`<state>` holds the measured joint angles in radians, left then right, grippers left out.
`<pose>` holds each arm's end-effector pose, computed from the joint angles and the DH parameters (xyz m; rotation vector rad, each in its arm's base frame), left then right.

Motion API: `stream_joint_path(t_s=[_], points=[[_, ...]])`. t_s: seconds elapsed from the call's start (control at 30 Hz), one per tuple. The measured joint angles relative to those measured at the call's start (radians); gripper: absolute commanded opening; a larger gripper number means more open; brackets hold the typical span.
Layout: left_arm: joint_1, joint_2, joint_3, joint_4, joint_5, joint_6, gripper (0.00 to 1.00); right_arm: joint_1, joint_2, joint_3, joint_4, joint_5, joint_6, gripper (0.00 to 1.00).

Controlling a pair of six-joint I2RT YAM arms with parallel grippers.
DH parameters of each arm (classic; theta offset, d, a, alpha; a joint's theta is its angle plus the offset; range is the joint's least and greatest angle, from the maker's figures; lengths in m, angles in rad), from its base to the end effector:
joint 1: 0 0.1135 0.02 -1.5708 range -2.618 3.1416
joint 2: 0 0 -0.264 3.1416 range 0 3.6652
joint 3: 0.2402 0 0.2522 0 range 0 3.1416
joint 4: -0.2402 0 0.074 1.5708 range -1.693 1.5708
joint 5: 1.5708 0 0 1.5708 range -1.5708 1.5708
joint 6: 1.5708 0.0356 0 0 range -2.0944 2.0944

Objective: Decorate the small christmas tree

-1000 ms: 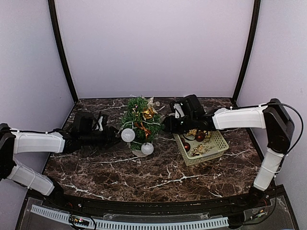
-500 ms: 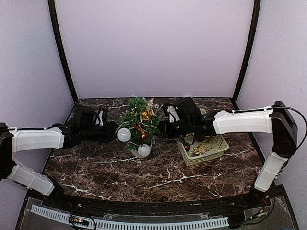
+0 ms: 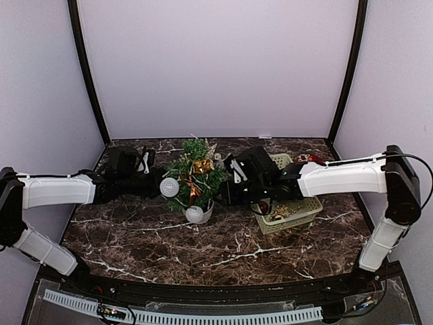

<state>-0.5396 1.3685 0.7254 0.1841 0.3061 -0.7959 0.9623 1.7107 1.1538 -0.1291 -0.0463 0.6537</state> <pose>0.2482 -0.1612 0.2254 -0.0719 2.2053 -1.1110 0.2166 0.3138 0.2270 -0.3984 2.3889 0.8681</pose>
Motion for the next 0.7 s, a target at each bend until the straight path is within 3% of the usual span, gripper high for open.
stream_joint_path(t_s=[0.7], points=[[0.087, 0.130, 0.067, 0.068, 0.151, 0.096, 0.48, 0.108, -0.034, -0.023, -0.011, 0.102, 0.095, 0.46]])
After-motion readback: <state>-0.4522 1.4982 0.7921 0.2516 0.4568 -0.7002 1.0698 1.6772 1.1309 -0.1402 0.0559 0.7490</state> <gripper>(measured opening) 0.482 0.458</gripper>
